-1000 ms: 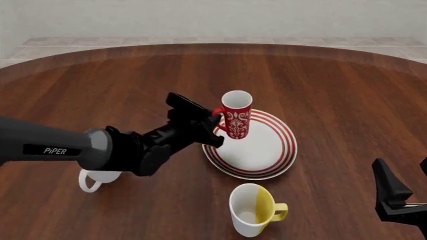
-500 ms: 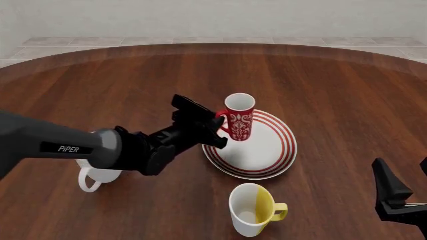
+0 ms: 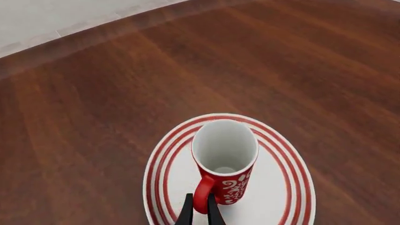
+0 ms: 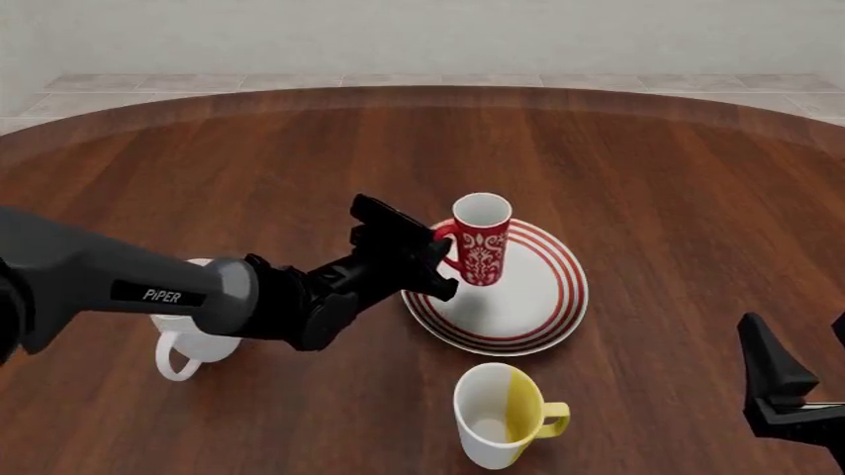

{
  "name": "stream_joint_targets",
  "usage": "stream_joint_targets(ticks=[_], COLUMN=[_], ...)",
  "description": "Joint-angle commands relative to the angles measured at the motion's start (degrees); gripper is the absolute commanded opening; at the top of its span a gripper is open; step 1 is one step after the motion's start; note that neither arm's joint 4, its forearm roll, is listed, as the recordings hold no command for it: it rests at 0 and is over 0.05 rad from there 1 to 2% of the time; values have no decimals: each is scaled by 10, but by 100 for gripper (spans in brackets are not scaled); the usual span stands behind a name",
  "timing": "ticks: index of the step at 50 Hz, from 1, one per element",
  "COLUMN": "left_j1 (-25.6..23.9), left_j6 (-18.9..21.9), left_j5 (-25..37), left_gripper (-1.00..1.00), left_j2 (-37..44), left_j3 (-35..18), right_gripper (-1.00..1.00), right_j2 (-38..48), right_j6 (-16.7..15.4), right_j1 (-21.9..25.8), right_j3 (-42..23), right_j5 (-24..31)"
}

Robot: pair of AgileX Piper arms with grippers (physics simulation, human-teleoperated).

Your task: Pick up the red mug and put it on the plate

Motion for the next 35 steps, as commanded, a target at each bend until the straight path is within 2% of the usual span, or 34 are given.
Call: stream_joint_targets(ticks=[1,35], left_j1=[-2,-7], left_j6=[2,-9], left_j5=[-5,-32], left_gripper=[-100,-100], left_j2=[9,59], left_j3=[-6,-18], right_gripper=[100,100], right_j2=[-3,-14], right_j6=[2,2], right_j1=[-1,0], right_j3=[0,0], right_j5=[2,13])
